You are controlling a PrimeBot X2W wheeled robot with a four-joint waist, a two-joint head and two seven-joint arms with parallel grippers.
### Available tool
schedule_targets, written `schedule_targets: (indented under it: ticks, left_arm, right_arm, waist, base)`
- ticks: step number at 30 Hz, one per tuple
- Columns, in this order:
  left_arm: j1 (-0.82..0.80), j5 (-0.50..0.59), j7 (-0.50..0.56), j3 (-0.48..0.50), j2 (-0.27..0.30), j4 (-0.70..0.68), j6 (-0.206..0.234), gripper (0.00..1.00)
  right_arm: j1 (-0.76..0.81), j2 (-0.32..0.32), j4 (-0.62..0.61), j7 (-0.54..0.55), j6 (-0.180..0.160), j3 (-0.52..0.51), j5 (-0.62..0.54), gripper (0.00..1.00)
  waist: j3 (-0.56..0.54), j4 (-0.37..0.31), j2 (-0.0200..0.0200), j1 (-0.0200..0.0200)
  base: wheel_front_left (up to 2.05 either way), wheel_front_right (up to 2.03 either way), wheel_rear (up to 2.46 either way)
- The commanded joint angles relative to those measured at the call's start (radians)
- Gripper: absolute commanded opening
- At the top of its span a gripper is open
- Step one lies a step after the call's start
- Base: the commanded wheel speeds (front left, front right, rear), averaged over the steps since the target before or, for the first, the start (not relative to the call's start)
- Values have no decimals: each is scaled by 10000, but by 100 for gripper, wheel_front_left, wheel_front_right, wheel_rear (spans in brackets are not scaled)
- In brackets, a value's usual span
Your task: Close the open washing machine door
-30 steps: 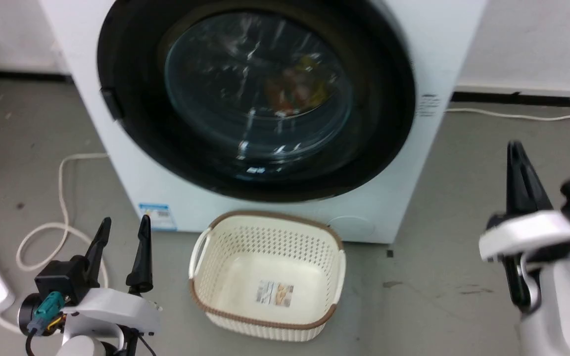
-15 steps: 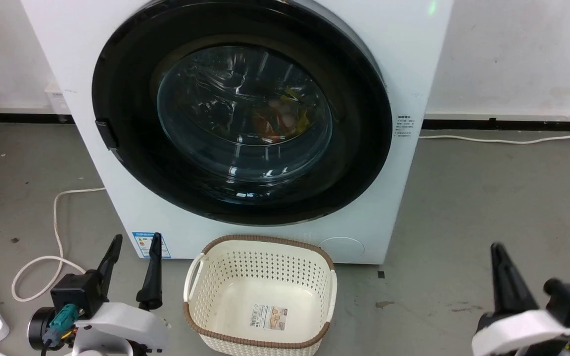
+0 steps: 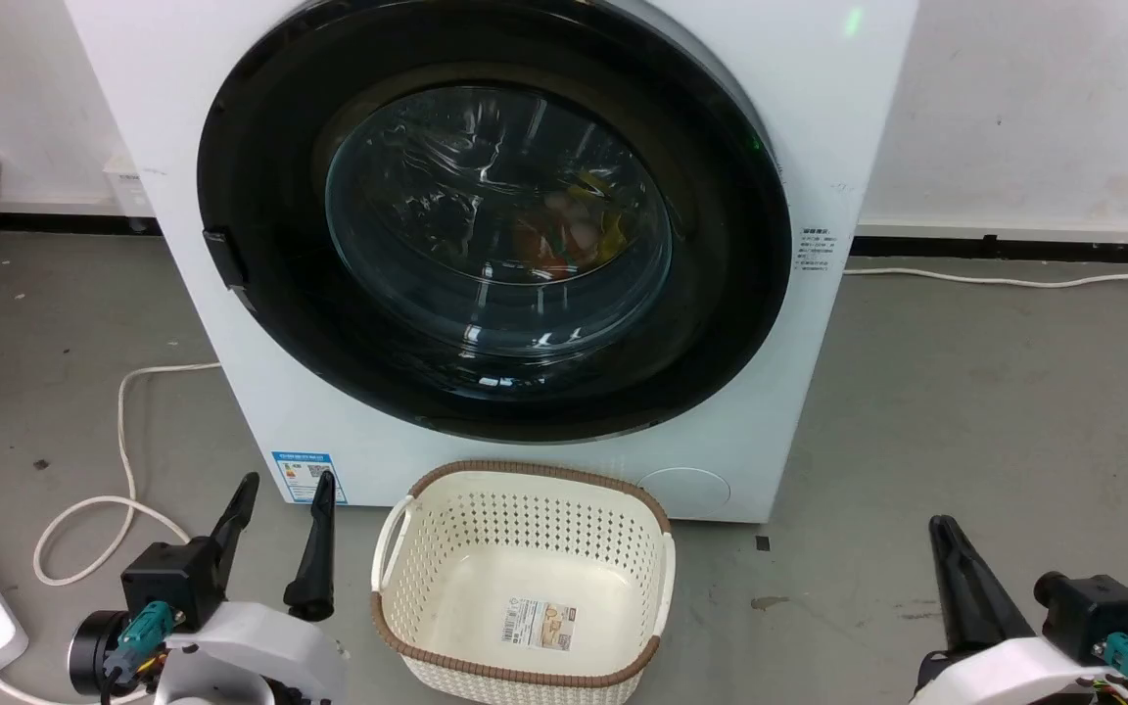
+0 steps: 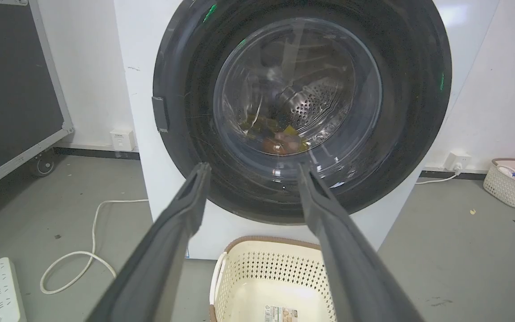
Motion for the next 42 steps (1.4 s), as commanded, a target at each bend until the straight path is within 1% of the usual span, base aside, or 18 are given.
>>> schedule_targets:
  ticks: [1, 23, 24, 29, 42]
  left_arm:
    - [62, 33, 32, -27, 31, 40, 43, 100]
    - [-33, -220, 39, -51, 10, 106, 118, 100]
    - [-37, -212, 36, -58, 18, 113, 127, 0]
    - [-6, -183, 56, -1, -3, 97, 76, 0]
    - [95, 316, 270, 259, -294, -88, -21, 0]
  right_arm:
    - [167, -12, -72, 87, -7, 39, 14, 100]
    - [68, -12, -96, 76, -7, 87, 171, 100]
    - [65, -12, -91, 73, -7, 86, 177, 0]
    - [-5, 0, -68, 161, 0, 90, 103, 0]
    - [-7, -1, -250, 309, -1, 124, -81, 0]
  waist:
    - [2, -2, 0, 0]
    - [17, -42, 0, 0]
    - [18, -40, 0, 0]
    - [19, -42, 0, 0]
    - [91, 19, 0, 0]
  base:
    - [0, 0, 0]
    - [0, 0, 0]
    - [0, 0, 0]
    - [0, 0, 0]
    - [0, 0, 0]
